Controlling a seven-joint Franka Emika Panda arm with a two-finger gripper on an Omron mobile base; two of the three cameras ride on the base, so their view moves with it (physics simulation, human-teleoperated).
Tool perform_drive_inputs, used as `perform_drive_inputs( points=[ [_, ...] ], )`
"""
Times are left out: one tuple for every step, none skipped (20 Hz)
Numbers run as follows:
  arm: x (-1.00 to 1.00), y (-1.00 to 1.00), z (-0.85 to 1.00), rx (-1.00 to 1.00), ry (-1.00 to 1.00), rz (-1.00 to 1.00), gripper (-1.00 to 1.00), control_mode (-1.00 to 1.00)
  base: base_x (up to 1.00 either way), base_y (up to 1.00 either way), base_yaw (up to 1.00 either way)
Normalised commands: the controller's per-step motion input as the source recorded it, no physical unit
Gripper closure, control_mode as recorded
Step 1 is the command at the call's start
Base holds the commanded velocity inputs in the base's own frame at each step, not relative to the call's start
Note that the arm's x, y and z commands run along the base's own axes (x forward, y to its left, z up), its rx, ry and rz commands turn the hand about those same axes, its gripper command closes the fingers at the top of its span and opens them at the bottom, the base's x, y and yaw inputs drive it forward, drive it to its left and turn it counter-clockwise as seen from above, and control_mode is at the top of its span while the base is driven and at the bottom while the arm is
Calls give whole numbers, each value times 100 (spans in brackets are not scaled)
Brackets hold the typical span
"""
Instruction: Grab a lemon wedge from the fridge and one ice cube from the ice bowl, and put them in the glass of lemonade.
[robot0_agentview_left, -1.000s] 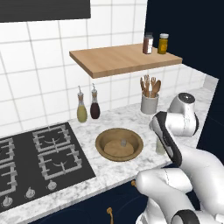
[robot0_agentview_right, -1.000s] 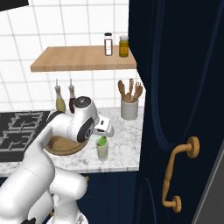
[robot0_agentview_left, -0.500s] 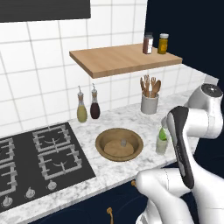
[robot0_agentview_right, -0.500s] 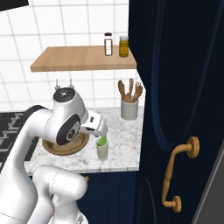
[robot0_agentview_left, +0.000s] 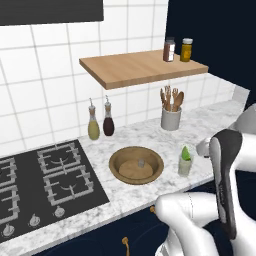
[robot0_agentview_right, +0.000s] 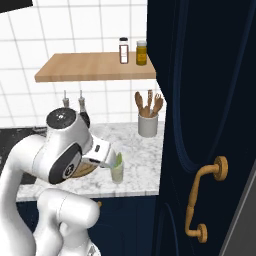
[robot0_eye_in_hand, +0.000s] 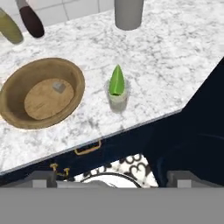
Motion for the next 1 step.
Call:
perform_drive_inputs(
  points=[
    [-16,13,54,1,0,0,-100,-100,0,0,0]
  ],
)
